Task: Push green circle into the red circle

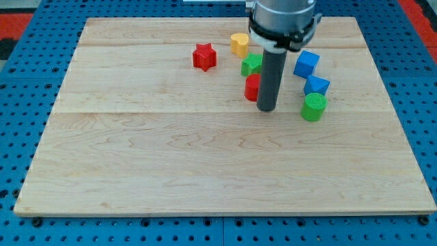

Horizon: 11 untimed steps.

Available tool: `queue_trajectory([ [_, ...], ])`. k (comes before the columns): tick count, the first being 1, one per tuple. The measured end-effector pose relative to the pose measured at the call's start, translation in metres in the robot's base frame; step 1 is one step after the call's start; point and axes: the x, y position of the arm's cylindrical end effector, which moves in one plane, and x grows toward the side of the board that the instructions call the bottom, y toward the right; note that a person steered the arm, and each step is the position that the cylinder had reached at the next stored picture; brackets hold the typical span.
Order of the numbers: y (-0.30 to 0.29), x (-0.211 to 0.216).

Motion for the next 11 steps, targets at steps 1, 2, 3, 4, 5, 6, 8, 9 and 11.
queue_trajectory([
  [1,0.056,0.016],
  [2,0.096,0.022],
  [3,0.146,0.026],
  [4,0.154,0.0],
  [5,0.115,-0.016],
  [6,0.073,0.009],
  [8,0.038,-0.041],
  [9,0.001,-0.065],
  [11,-0.005,-0.075],
])
